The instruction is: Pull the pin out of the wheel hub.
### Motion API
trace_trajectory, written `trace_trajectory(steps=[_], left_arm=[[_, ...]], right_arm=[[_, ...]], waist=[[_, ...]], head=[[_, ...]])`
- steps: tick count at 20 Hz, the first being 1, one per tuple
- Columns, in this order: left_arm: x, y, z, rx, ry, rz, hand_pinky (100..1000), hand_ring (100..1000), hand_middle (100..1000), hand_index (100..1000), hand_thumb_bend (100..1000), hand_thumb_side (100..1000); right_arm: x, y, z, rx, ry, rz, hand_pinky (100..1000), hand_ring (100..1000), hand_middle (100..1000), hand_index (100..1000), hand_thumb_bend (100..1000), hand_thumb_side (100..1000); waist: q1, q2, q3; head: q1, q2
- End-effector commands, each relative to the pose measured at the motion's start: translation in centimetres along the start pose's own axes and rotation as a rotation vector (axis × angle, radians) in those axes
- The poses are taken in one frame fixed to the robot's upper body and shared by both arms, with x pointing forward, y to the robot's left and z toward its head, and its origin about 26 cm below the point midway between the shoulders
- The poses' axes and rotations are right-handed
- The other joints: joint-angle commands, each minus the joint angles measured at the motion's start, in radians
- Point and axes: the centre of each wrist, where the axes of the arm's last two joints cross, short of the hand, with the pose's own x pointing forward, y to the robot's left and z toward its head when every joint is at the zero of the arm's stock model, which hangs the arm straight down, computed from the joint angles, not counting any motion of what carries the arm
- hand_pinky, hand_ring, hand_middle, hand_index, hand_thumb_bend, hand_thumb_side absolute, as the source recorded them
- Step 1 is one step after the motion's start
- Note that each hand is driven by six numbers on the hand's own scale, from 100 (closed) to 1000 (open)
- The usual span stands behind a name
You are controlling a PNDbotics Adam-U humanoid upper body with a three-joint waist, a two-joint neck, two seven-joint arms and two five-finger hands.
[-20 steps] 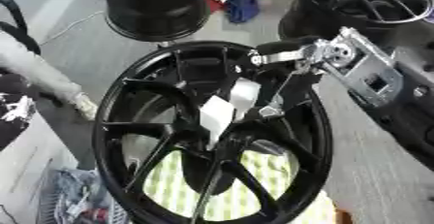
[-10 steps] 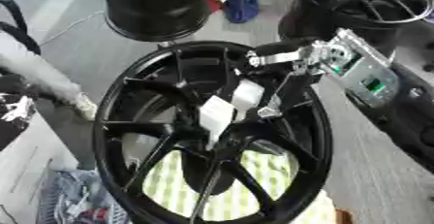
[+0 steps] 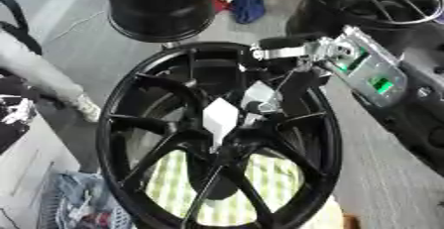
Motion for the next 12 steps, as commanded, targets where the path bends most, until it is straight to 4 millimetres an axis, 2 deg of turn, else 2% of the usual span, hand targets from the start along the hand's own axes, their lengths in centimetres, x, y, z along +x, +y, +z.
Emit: trace_trajectory(steps=[1, 8, 10, 11, 12], left_arm=[[0.8, 0.3, -0.5, -0.004, -0.032, -0.015, 553, 603, 626, 764, 280, 299], [0.8, 0.4, -0.5, -0.005, -0.030, -0.019, 553, 602, 626, 764, 279, 299], [0.8, 0.5, -0.5, -0.003, -0.029, -0.019, 553, 602, 626, 763, 280, 298], [0.8, 0.5, -0.5, -0.002, -0.029, -0.020, 553, 602, 626, 763, 280, 298], [0.8, 0.5, -0.5, -0.002, -0.029, -0.019, 553, 602, 626, 764, 280, 299]], right_arm=[[0.5, -1.9, 1.3, -0.048, 0.004, 0.035, 429, 366, 468, 599, 287, 231], [1.8, -3.9, 3.1, -0.136, -0.011, 0.050, 425, 365, 463, 605, 293, 234], [1.9, -3.9, 3.3, -0.137, -0.013, 0.051, 457, 413, 504, 667, 311, 246], [2.0, -3.8, 3.4, -0.132, -0.014, 0.051, 514, 483, 576, 736, 339, 261], [2.1, -3.7, 3.4, -0.121, -0.014, 0.054, 539, 516, 609, 771, 354, 259]], waist=[[0.004, -0.012, -0.001], [-0.001, -0.018, -0.005], [-0.001, -0.018, -0.006], [-0.001, -0.018, -0.006], [-0.002, -0.018, -0.006]], head=[[-0.003, -0.002], [-0.001, -0.002], [0.001, -0.002], [0.001, -0.002], [0.002, -0.002]])
